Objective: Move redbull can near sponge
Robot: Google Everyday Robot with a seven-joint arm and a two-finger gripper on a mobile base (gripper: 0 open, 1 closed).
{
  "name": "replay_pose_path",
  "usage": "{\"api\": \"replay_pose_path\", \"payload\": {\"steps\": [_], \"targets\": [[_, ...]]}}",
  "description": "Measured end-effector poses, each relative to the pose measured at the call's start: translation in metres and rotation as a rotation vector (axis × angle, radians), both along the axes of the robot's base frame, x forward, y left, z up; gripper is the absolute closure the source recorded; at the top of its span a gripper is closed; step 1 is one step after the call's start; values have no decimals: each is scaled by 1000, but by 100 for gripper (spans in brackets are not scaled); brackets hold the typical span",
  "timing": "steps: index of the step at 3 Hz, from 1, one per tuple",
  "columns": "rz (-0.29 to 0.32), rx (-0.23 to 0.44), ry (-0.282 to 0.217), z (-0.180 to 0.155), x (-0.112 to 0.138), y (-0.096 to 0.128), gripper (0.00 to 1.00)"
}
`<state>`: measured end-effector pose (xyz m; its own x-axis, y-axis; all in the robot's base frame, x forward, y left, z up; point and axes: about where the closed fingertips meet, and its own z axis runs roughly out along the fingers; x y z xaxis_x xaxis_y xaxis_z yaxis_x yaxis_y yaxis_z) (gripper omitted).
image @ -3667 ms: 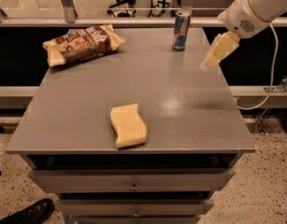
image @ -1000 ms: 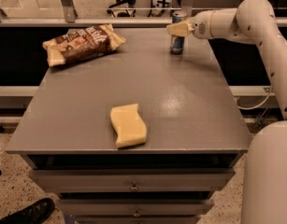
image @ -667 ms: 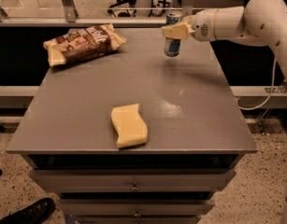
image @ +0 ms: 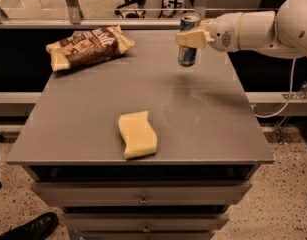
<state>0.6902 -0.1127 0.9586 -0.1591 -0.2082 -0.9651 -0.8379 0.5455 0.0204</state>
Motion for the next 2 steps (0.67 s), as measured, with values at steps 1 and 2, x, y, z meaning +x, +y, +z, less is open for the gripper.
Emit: {"api": "replay_pose_path", "payload": {"steps": [1,2], "targets": [[89,0,26,1,-43,4,100],[137,6,50,0,-77,1,100]]}}
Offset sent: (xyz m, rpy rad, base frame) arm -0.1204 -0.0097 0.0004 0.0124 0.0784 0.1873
